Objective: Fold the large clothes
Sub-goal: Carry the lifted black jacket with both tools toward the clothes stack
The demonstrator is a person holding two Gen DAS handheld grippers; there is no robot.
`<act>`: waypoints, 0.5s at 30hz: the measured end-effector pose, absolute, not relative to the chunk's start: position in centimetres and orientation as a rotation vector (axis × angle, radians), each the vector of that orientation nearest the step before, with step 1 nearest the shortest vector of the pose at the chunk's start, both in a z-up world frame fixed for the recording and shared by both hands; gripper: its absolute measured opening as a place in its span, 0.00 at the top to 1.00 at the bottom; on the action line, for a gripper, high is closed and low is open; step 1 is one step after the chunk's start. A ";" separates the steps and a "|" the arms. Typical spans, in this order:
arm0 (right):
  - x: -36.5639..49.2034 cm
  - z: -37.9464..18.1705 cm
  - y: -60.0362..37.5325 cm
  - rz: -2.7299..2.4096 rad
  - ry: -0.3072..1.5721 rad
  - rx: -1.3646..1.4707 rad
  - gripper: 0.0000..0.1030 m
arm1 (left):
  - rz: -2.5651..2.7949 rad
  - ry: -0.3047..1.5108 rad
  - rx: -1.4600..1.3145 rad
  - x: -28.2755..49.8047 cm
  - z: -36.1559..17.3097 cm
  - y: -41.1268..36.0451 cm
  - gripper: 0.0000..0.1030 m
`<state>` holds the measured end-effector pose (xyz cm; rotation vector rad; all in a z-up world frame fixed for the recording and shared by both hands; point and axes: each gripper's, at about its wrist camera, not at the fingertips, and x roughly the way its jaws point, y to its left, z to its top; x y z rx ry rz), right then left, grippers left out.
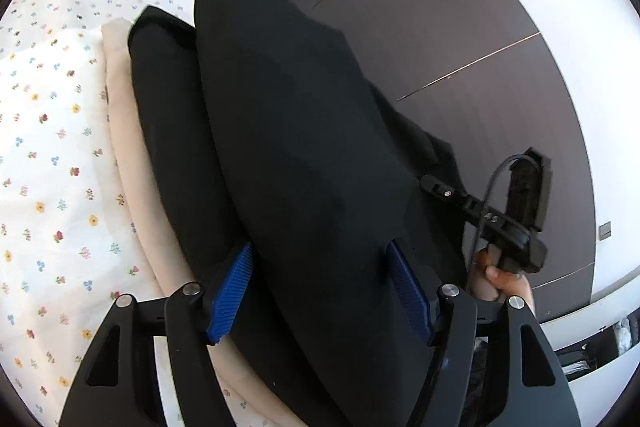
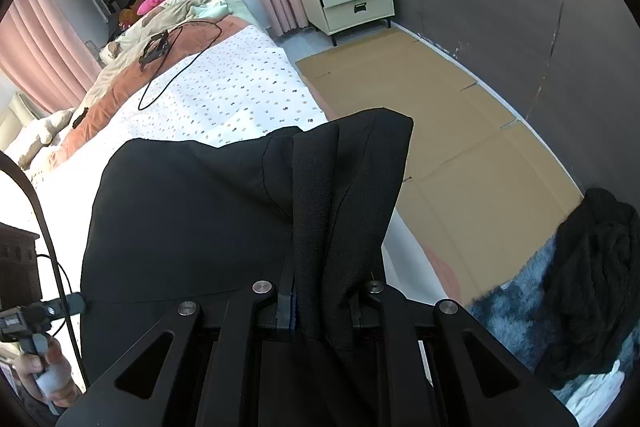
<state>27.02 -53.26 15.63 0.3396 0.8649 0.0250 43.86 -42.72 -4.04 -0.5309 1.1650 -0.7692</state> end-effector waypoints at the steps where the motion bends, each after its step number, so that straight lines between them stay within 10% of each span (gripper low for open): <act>1: 27.0 15.6 -53.3 0.026 0.865 0.343 0.90 | -0.761 1.176 -0.529 44.0 -4.1 -43.0 0.38; 6: 26.6 16.5 -53.0 0.028 0.860 0.337 0.90 | -0.739 1.179 -0.504 43.8 -3.3 -43.3 0.71; 15: 23.9 21.0 -50.8 0.096 0.793 0.270 0.90 | -0.757 1.124 -0.561 41.1 0.6 -39.8 0.81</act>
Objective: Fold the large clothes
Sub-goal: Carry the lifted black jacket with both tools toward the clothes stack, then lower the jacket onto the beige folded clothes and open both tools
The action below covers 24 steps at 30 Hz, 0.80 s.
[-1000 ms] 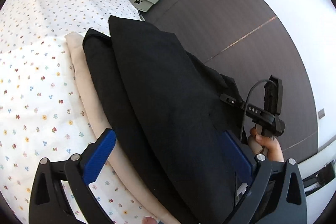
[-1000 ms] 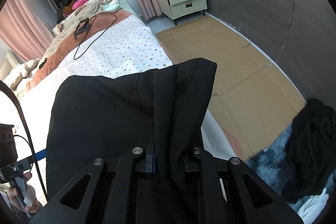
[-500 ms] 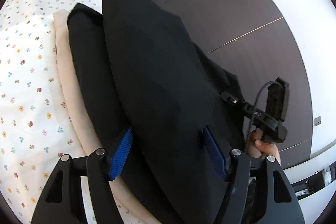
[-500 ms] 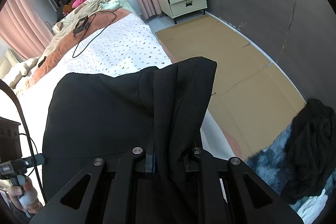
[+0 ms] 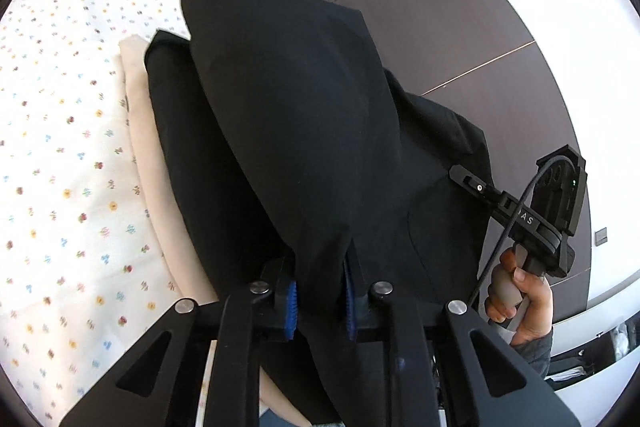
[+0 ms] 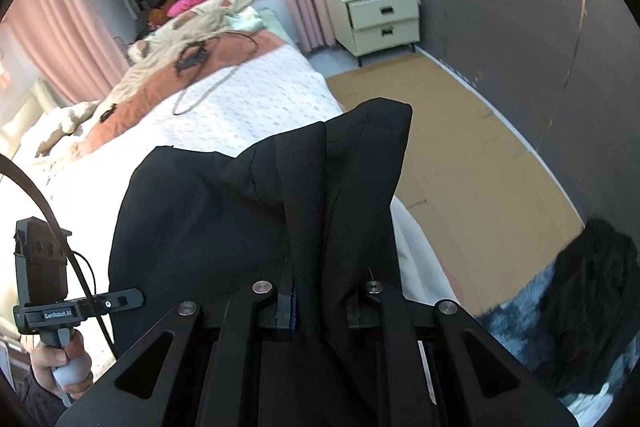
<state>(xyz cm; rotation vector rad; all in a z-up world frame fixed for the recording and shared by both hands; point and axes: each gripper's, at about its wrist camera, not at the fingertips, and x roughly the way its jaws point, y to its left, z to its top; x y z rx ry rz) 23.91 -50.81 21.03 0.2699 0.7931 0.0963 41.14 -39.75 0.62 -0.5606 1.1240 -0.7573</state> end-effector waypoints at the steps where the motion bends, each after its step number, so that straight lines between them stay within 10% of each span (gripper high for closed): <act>1: 23.8 21.4 -50.6 0.102 0.789 0.266 0.90 | -0.756 1.123 -0.569 41.0 1.0 -39.3 0.82; 10: 26.5 18.7 -50.0 0.093 0.827 0.293 0.90 | -0.729 1.161 -0.553 43.6 0.3 -37.9 0.78; 13: 28.6 16.8 -50.9 0.002 0.878 0.301 0.84 | -0.715 1.200 -0.511 44.3 -0.2 -38.5 0.61; 18: 28.6 13.5 -55.3 -0.175 0.921 0.363 0.46 | -0.693 1.122 -0.425 43.1 1.6 -37.9 0.10; 24: 20.9 13.5 -59.1 -0.189 0.828 0.431 0.45 | -0.671 1.067 -0.470 43.0 2.5 -36.3 0.10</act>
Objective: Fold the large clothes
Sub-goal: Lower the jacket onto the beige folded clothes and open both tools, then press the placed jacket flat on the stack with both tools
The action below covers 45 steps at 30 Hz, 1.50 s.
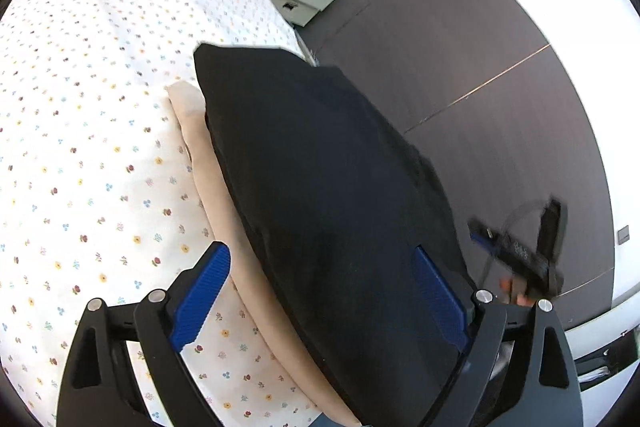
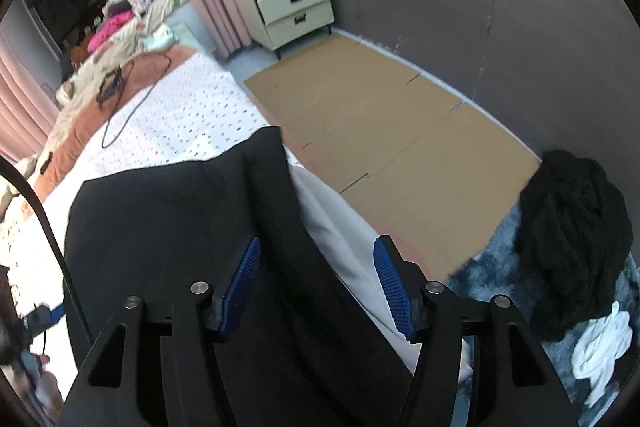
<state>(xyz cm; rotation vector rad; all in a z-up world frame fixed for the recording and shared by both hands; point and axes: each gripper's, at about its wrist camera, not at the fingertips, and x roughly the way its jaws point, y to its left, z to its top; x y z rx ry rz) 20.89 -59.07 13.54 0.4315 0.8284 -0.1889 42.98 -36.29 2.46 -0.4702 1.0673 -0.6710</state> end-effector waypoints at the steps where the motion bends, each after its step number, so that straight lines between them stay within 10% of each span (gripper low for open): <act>1: 19.2 13.5 -59.4 -0.185 0.812 0.451 0.45 | -0.668 1.055 -0.458 42.8 2.6 -36.1 0.10; 8: 7.4 10.7 -58.9 -0.210 0.714 0.630 0.45 | -0.674 1.067 -0.449 41.5 2.1 -36.0 0.34; 16: 3.9 6.6 -58.8 -0.136 0.681 0.837 0.45 | -0.715 1.086 -0.433 40.2 1.1 -37.1 0.41; 22: 5.3 6.0 -59.2 -0.067 0.641 0.834 0.92 | -0.711 1.098 -0.416 41.0 0.6 -39.5 0.51; 45: 5.6 8.4 -55.9 -0.303 0.598 0.741 0.92 | -0.734 0.995 -0.335 41.6 4.2 -38.3 0.51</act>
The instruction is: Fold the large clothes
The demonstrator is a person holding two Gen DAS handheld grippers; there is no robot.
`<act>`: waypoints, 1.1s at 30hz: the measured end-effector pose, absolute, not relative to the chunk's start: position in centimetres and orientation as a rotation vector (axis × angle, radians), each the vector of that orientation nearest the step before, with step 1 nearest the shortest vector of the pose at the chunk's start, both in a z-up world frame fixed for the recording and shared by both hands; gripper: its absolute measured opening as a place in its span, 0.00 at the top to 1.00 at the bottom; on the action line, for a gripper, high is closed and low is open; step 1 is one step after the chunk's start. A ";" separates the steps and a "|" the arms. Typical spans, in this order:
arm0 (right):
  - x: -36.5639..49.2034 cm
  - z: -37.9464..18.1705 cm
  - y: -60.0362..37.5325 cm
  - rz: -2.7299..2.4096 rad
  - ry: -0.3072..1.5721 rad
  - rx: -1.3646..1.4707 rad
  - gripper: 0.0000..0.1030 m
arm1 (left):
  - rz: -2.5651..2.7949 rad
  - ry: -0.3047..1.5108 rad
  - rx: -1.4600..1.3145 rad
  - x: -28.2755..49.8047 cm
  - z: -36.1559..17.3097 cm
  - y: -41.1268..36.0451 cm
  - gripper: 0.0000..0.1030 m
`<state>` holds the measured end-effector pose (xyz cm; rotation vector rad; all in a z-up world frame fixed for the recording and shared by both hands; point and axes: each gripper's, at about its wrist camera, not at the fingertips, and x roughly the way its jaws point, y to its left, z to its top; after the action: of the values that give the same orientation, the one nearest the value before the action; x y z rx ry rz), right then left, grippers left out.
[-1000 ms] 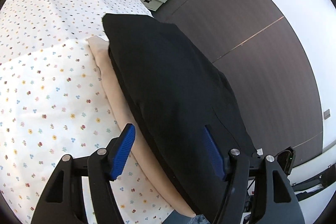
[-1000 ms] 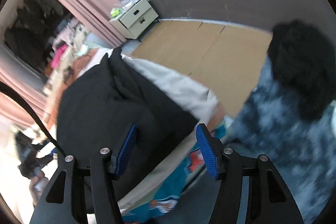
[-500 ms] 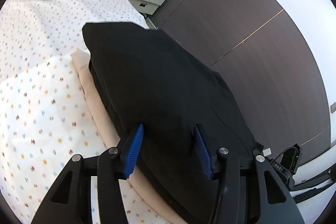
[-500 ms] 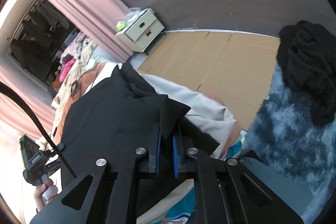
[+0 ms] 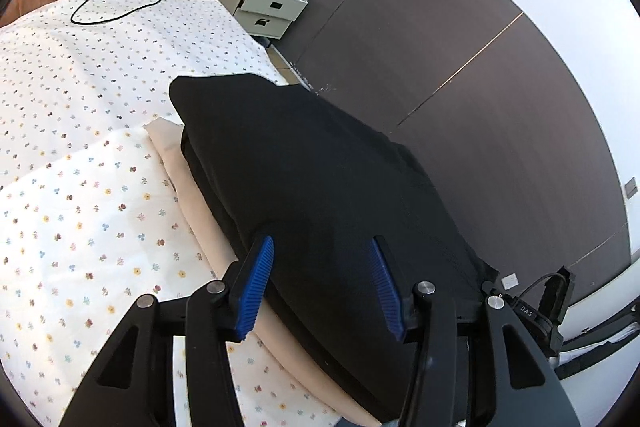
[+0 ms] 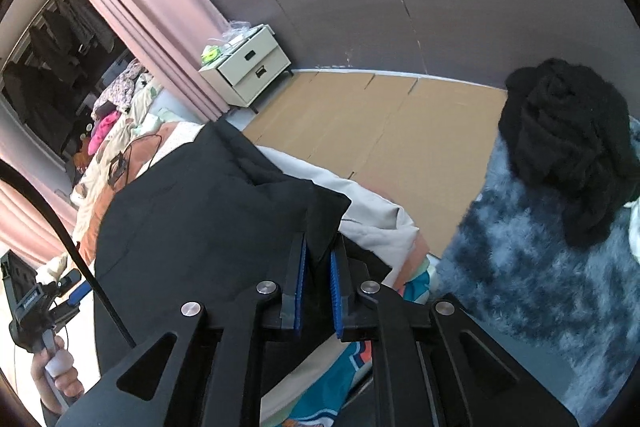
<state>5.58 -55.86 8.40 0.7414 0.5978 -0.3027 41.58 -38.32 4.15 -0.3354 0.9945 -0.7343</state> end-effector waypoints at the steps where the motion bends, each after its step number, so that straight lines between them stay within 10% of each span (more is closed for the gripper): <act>1: 5.1 8.6 -55.6 -0.303 0.600 0.744 0.92 | -0.736 0.993 -0.331 41.3 4.6 -38.0 0.51; 6: 2.7 10.2 -53.9 -0.311 0.596 0.705 0.83 | -0.745 0.954 -0.303 39.2 6.5 -36.5 0.16; 8: 1.8 10.7 -53.3 -0.310 0.587 0.688 0.24 | -0.747 0.937 -0.293 38.4 7.5 -35.7 0.16; 9: 1.1 11.2 -52.8 -0.307 0.569 0.679 0.15 | -0.750 0.933 -0.290 38.0 7.9 -35.5 0.16; 33: -9.3 14.2 -40.5 -0.322 0.406 0.516 0.00 | -0.732 0.671 -0.199 27.3 17.2 -21.6 0.03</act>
<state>-9.30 -40.49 14.17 0.5159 0.4056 -0.3224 27.31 -21.64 17.17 -0.1994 0.6707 -0.7316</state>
